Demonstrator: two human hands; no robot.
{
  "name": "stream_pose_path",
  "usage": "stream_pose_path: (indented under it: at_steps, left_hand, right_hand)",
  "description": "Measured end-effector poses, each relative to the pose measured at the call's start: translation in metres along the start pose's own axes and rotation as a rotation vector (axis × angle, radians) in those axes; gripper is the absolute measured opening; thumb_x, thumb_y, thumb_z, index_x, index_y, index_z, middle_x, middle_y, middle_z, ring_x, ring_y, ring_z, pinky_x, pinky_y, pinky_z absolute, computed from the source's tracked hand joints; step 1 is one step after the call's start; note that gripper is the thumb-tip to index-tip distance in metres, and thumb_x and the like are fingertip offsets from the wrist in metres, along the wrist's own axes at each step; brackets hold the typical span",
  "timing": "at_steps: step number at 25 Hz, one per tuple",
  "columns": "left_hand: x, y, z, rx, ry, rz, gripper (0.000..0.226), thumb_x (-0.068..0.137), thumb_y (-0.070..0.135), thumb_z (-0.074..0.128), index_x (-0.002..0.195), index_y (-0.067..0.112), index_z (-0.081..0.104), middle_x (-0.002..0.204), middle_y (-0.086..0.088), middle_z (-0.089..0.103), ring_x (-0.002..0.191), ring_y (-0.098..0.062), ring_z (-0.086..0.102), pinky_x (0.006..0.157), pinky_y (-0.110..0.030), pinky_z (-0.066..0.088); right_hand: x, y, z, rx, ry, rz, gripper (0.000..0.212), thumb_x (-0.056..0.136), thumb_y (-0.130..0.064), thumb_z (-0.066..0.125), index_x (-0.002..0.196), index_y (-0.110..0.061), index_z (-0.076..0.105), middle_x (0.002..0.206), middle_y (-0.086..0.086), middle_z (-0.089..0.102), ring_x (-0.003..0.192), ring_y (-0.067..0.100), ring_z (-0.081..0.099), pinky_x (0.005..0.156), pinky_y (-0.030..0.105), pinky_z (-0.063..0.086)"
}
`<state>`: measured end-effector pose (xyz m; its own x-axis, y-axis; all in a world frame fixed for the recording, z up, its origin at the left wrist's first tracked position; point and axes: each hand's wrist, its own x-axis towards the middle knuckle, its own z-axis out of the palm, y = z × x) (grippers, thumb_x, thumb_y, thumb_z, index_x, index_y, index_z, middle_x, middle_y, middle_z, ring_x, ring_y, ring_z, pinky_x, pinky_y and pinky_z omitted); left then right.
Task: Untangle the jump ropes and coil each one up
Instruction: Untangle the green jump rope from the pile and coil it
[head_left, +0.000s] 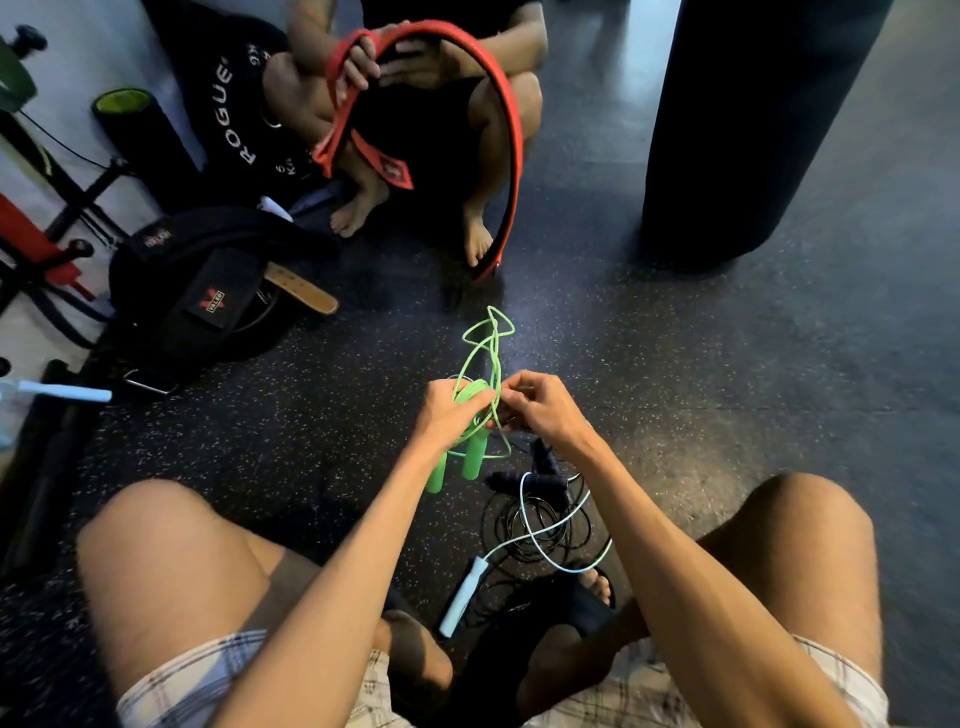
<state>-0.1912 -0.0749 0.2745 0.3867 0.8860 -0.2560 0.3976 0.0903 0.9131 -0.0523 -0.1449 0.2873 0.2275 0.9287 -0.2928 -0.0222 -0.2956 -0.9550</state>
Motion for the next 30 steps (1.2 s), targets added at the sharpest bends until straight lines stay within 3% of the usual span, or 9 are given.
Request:
stream_pose_path:
  at_steps: [4, 7, 12, 15, 17, 20, 23, 26, 30]
  left_hand:
    - [0.003, 0.0, 0.004, 0.001, 0.039, 0.005, 0.018, 0.082, 0.016, 0.074, 0.071, 0.004, 0.065, 0.061, -0.004, 0.05, 0.054, -0.012, 0.039, 0.049, -0.028, 0.031]
    - [0.002, 0.0, 0.003, 0.043, 0.028, -0.01, 0.021, 0.082, 0.019, 0.075, 0.069, 0.006, 0.064, 0.059, -0.001, 0.05, 0.05, -0.008, 0.038, 0.045, -0.027, 0.03]
    - [-0.001, -0.004, 0.004, 0.042, -0.006, -0.029, 0.031, 0.082, 0.018, 0.075, 0.058, 0.017, 0.055, 0.051, 0.007, 0.045, 0.044, -0.005, 0.036, 0.045, -0.026, 0.031]
    - [0.001, -0.003, 0.0, 0.172, 0.019, -0.035, 0.036, 0.081, 0.013, 0.072, 0.053, 0.017, 0.051, 0.049, 0.005, 0.043, 0.046, -0.007, 0.035, 0.04, -0.02, 0.026]
    - [0.004, -0.008, -0.006, 0.293, 0.025, -0.043, 0.035, 0.081, 0.011, 0.07, 0.053, 0.014, 0.05, 0.052, -0.002, 0.045, 0.048, -0.012, 0.038, 0.042, -0.024, 0.027]
    - [0.007, -0.022, -0.008, 0.423, 0.02, -0.073, 0.022, 0.081, 0.013, 0.071, 0.063, 0.007, 0.059, 0.066, -0.016, 0.06, 0.061, -0.023, 0.052, 0.054, -0.032, 0.032]
    - [0.007, -0.033, 0.001, 0.49, 0.045, -0.099, 0.017, 0.082, 0.017, 0.071, 0.08, 0.0, 0.069, 0.088, -0.021, 0.071, 0.08, -0.034, 0.067, 0.064, -0.036, 0.044]
    - [0.009, -0.044, -0.001, 0.555, 0.084, -0.159, 0.021, 0.084, 0.02, 0.069, 0.093, 0.001, 0.072, 0.099, -0.019, 0.072, 0.092, -0.036, 0.067, 0.073, -0.038, 0.049]
    - [0.011, -0.06, -0.022, 0.584, 0.156, -0.273, 0.023, 0.085, 0.018, 0.068, 0.099, 0.0, 0.072, 0.105, -0.02, 0.071, 0.098, -0.037, 0.066, 0.078, -0.04, 0.05]
  right_hand:
    - [0.003, 0.006, 0.002, -0.033, 0.105, -0.012, 0.009, 0.098, 0.001, 0.049, 0.104, -0.004, 0.047, 0.073, 0.017, 0.068, 0.056, 0.021, 0.069, 0.051, 0.029, 0.056]
    - [0.002, 0.005, 0.002, -0.089, 0.145, -0.016, 0.015, 0.097, -0.016, 0.059, 0.102, -0.005, 0.05, 0.075, 0.021, 0.07, 0.063, 0.032, 0.07, 0.057, 0.041, 0.058]
    - [0.012, 0.007, 0.002, -0.427, 0.169, -0.012, 0.01, 0.097, -0.02, 0.058, 0.091, -0.012, 0.055, 0.084, 0.015, 0.072, 0.072, 0.031, 0.073, 0.07, 0.051, 0.06]
    - [0.014, 0.013, -0.001, -0.55, 0.248, -0.008, 0.014, 0.097, -0.022, 0.052, 0.092, -0.01, 0.054, 0.085, 0.011, 0.072, 0.075, 0.027, 0.07, 0.075, 0.047, 0.058]
    - [0.011, 0.009, -0.007, -0.575, 0.333, -0.024, 0.017, 0.099, -0.021, 0.049, 0.095, -0.006, 0.055, 0.092, 0.01, 0.069, 0.079, 0.025, 0.064, 0.073, 0.039, 0.052]
    - [0.013, 0.005, -0.017, -0.588, 0.457, -0.046, 0.019, 0.098, -0.02, 0.05, 0.093, -0.004, 0.059, 0.092, 0.012, 0.068, 0.078, 0.026, 0.06, 0.07, 0.034, 0.044]
    - [0.017, 0.001, -0.018, -0.523, 0.463, -0.013, 0.017, 0.098, -0.016, 0.048, 0.09, -0.004, 0.057, 0.081, 0.011, 0.072, 0.069, 0.022, 0.068, 0.065, 0.032, 0.053]
    - [0.015, 0.003, -0.023, -0.485, 0.465, 0.04, 0.022, 0.097, -0.015, 0.045, 0.089, 0.0, 0.059, 0.076, 0.012, 0.071, 0.062, 0.017, 0.07, 0.062, 0.034, 0.059]
    - [0.016, 0.006, -0.042, -0.61, 0.608, 0.043, 0.028, 0.098, -0.024, 0.043, 0.097, -0.001, 0.059, 0.1, 0.02, 0.066, 0.092, 0.035, 0.063, 0.082, 0.049, 0.053]
